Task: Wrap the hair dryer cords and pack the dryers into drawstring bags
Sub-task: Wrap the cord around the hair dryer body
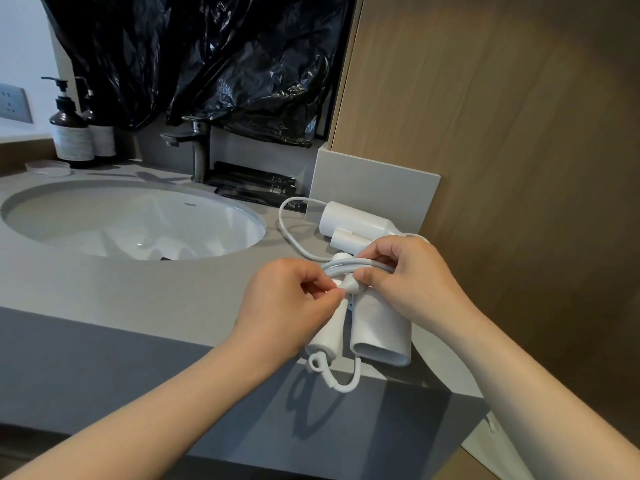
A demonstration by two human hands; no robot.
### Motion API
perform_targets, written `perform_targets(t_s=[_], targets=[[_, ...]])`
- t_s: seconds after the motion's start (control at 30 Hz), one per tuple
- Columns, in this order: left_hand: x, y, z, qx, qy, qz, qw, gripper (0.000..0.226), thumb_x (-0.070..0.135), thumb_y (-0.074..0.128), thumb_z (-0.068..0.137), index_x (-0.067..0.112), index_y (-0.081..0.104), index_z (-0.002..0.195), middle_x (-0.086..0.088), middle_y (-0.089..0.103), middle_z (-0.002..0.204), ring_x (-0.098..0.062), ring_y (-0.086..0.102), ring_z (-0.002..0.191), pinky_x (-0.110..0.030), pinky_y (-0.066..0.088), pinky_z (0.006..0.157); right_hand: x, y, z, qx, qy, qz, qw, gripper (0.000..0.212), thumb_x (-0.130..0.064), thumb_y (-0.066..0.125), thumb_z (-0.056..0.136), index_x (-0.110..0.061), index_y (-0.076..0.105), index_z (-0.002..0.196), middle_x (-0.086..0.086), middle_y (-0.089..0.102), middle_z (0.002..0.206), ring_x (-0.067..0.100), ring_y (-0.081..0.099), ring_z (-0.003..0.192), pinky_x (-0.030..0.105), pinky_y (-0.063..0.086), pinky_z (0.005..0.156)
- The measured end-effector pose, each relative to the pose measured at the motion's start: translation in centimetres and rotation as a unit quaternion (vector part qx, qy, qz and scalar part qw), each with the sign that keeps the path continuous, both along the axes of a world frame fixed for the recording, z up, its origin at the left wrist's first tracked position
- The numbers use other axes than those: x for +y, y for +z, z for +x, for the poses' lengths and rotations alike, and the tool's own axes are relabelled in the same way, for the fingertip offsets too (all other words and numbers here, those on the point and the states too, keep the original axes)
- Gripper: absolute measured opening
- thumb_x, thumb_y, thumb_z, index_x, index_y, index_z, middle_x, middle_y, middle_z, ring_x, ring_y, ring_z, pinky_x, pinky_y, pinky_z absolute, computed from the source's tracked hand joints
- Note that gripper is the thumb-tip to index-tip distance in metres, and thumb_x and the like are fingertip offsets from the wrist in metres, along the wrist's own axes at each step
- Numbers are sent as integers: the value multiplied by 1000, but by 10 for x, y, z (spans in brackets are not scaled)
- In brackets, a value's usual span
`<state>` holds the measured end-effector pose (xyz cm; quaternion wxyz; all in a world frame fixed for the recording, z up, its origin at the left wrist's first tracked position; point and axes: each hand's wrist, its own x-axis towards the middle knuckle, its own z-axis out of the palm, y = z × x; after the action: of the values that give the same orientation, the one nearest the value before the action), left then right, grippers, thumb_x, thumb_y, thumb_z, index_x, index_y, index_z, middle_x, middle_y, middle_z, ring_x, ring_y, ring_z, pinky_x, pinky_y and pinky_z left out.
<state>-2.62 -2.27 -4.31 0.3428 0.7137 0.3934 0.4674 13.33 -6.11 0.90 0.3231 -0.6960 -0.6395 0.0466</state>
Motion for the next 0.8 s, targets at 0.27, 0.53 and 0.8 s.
perform_targets(t_s=[0.27,0.53,0.8], targets=[[1,-5,-1,48,34,144,988,9,23,78,73,24,72,66,9,62,63,-6,53,54,-28,48,57,-5,9,14,13,14,-39,999,21,-35,81,73,-31,75,93,-16,69,93,7,63,85,23,54,73],[-1,-2,0,41,35,79,995,8,27,74,73,27,72,64,12,65,60,-5,57,57,-27,50,58,-5,1,4,-88,-5,-20,996,10,-33,70,84,-31,63,92,-11,62,100,8,56,85,14,42,65],[0,-10,4,59,65,192,977,11,31,77,70,22,72,66,12,59,60,-6,49,53,-22,44,53,-8,4,4,-77,12,-35,996,18,-34,76,78,-29,66,92,-12,63,97,9,57,87,19,47,69]])
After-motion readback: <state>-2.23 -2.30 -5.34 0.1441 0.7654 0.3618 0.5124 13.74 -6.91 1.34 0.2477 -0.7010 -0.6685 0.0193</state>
